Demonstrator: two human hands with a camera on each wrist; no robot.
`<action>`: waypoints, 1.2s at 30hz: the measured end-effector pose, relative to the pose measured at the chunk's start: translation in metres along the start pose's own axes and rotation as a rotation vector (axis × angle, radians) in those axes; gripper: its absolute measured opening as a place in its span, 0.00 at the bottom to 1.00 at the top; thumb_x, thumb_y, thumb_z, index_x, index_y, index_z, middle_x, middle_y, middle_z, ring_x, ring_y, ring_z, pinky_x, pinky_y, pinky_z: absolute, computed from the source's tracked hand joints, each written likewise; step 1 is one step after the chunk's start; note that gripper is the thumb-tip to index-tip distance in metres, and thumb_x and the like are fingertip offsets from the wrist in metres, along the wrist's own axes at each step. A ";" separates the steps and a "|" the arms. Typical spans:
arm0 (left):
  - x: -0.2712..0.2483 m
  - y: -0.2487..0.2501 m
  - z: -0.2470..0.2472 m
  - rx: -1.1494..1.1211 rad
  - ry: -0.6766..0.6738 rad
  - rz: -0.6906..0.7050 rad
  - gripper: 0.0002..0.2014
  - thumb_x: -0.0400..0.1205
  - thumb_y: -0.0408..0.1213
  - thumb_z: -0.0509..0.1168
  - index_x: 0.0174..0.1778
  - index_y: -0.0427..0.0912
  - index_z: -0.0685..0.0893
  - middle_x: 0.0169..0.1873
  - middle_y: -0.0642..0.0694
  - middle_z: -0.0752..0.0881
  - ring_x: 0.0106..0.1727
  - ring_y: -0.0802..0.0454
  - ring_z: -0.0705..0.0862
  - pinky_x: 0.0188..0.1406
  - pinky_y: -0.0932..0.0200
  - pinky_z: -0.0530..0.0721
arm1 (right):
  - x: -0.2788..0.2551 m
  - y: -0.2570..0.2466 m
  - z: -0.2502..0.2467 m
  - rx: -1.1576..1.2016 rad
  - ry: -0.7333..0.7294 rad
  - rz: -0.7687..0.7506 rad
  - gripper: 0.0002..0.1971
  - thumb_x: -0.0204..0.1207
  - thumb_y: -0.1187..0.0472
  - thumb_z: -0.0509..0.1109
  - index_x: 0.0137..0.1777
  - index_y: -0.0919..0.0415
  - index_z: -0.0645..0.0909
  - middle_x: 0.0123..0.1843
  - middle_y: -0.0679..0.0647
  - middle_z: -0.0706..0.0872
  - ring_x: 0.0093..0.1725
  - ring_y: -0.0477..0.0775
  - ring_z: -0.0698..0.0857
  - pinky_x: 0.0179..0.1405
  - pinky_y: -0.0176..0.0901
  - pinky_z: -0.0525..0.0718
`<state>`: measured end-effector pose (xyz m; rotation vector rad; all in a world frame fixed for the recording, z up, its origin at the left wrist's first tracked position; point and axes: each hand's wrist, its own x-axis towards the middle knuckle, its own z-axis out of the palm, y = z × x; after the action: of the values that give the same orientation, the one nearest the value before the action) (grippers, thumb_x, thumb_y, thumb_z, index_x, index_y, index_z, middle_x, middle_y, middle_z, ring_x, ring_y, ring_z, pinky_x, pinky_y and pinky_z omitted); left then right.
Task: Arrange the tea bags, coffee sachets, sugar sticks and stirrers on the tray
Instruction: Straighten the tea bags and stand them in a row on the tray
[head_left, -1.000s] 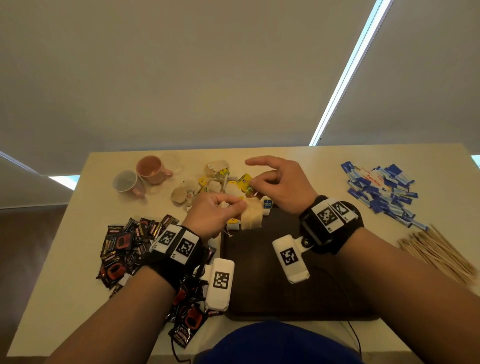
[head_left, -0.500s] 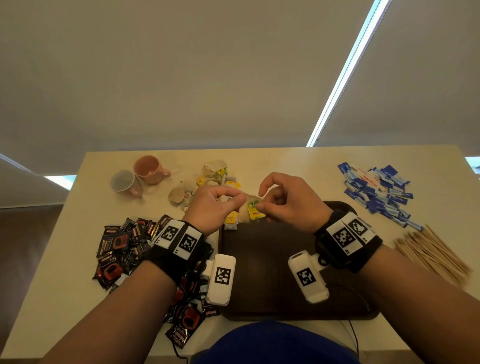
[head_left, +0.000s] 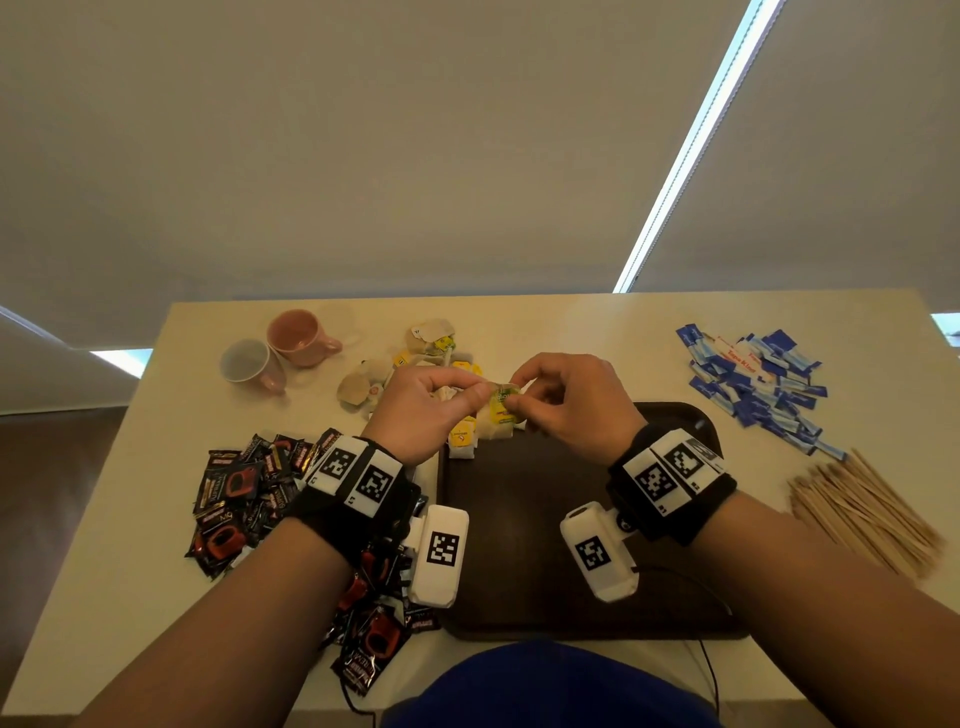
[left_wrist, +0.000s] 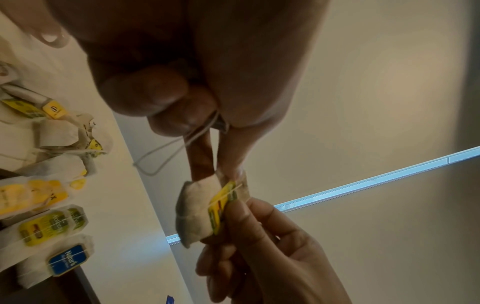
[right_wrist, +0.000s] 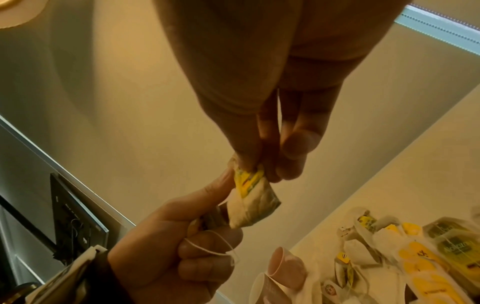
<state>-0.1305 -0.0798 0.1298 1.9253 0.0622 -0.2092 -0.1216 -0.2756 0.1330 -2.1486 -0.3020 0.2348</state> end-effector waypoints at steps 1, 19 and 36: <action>0.001 -0.001 0.001 -0.011 0.007 -0.009 0.02 0.81 0.39 0.74 0.47 0.50 0.92 0.45 0.55 0.91 0.54 0.60 0.87 0.58 0.64 0.81 | 0.000 0.002 0.002 0.001 0.008 -0.003 0.07 0.76 0.56 0.77 0.51 0.56 0.86 0.35 0.49 0.91 0.32 0.43 0.89 0.34 0.27 0.84; 0.023 -0.038 0.008 -0.001 0.105 -0.131 0.10 0.80 0.45 0.74 0.40 0.43 0.92 0.34 0.50 0.91 0.26 0.64 0.81 0.34 0.64 0.79 | 0.037 0.067 0.022 0.087 -0.012 0.132 0.02 0.80 0.62 0.73 0.47 0.57 0.87 0.39 0.51 0.90 0.38 0.48 0.89 0.40 0.41 0.88; 0.038 -0.058 0.010 -0.199 0.079 -0.412 0.18 0.86 0.52 0.65 0.42 0.40 0.88 0.34 0.44 0.88 0.20 0.55 0.77 0.19 0.62 0.75 | 0.066 0.146 0.109 -0.202 0.049 0.536 0.04 0.79 0.60 0.73 0.45 0.58 0.87 0.44 0.56 0.89 0.42 0.54 0.88 0.47 0.47 0.88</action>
<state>-0.1025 -0.0704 0.0658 1.7045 0.5159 -0.3861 -0.0711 -0.2498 -0.0522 -2.3977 0.3002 0.4704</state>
